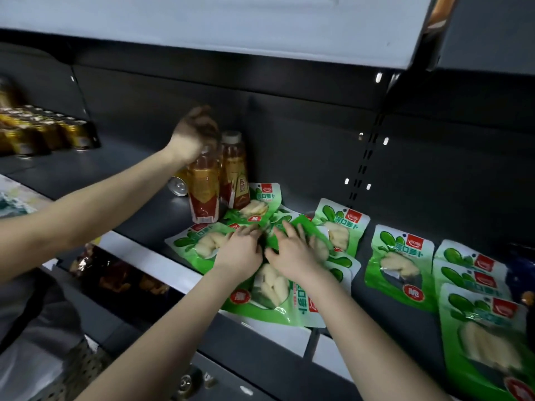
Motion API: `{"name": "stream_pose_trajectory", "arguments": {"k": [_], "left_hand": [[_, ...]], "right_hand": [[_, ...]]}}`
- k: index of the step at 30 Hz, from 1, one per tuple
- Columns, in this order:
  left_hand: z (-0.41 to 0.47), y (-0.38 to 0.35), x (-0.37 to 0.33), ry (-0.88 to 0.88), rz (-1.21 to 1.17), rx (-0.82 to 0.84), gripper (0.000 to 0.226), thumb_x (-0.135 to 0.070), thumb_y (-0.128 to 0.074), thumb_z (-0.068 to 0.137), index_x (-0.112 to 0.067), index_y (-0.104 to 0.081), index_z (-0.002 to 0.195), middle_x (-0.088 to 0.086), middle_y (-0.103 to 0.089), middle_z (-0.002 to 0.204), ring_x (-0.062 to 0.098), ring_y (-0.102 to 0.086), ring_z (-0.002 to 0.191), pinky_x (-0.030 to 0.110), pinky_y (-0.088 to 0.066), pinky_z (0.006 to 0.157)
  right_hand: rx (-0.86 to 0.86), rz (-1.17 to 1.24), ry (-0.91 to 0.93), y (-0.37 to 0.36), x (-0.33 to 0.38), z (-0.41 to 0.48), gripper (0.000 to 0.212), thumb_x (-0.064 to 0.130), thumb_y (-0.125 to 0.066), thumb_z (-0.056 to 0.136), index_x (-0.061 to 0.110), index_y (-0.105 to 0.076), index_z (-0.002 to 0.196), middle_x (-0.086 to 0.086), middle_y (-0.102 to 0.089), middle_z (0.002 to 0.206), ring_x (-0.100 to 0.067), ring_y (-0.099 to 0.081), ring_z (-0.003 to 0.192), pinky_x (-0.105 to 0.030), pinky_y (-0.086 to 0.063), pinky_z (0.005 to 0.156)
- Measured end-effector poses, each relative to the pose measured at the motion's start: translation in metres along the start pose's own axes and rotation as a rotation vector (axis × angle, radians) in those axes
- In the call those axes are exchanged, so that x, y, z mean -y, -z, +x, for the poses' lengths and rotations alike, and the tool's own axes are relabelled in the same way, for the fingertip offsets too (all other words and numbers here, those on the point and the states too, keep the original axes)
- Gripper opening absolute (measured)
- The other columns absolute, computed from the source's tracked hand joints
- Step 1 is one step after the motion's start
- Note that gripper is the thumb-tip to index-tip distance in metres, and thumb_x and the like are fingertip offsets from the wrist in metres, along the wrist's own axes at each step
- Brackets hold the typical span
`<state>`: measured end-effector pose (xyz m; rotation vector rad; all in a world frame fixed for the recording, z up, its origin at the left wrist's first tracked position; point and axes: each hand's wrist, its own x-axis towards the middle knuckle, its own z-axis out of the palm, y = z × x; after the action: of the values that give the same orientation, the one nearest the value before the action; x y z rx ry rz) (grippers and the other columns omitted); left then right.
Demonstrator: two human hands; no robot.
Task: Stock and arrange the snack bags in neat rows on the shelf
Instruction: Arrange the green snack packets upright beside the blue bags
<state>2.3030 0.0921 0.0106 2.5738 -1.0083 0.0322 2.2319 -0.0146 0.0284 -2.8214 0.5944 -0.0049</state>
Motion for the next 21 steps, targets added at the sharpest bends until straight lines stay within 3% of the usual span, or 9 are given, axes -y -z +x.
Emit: {"name": "stream_pose_trajectory", "arguments": {"k": [2, 4, 15, 21], "left_hand": [[-0.005, -0.007, 0.003, -0.053, 0.053, -0.016, 0.054, -0.019, -0.038, 0.094, -0.021, -0.029, 0.147, -0.002, -0.026, 0.155, 0.022, -0.019, 0.144, 0.035, -0.015, 0.116], [-0.005, -0.008, 0.004, -0.068, 0.066, -0.04, 0.055, -0.021, -0.038, 0.094, -0.022, -0.026, 0.148, -0.002, -0.024, 0.155, 0.022, -0.017, 0.145, 0.035, -0.013, 0.116], [-0.001, -0.015, 0.007, -0.067, 0.061, -0.069, 0.051, -0.022, -0.039, 0.093, -0.017, -0.036, 0.143, 0.0, -0.034, 0.15, 0.022, -0.026, 0.14, 0.036, -0.019, 0.115], [-0.002, -0.013, 0.006, -0.064, 0.05, -0.095, 0.048, -0.02, -0.039, 0.093, -0.016, -0.04, 0.14, 0.001, -0.039, 0.146, 0.024, -0.032, 0.136, 0.034, -0.022, 0.112]], "right_hand": [[0.003, -0.054, -0.007, -0.008, 0.001, -0.001, 0.062, 0.046, -0.032, 0.097, 0.026, -0.014, 0.152, 0.0, 0.001, 0.161, -0.03, 0.007, 0.147, -0.056, 0.002, 0.116], [-0.019, -0.071, -0.009, -0.011, 0.0, 0.0, 0.061, 0.048, -0.03, 0.096, 0.029, -0.014, 0.152, 0.001, 0.001, 0.161, -0.03, 0.007, 0.147, -0.057, 0.003, 0.115], [-0.107, -0.002, -0.032, -0.016, -0.003, 0.0, 0.059, 0.049, -0.04, 0.092, 0.027, -0.028, 0.145, 0.003, -0.011, 0.16, -0.028, -0.003, 0.147, -0.056, -0.005, 0.116], [-0.189, 0.067, -0.114, -0.019, -0.004, 0.001, 0.045, 0.048, -0.042, 0.092, 0.024, -0.038, 0.13, 0.0, -0.027, 0.153, -0.032, -0.014, 0.144, -0.055, -0.012, 0.114]]}}
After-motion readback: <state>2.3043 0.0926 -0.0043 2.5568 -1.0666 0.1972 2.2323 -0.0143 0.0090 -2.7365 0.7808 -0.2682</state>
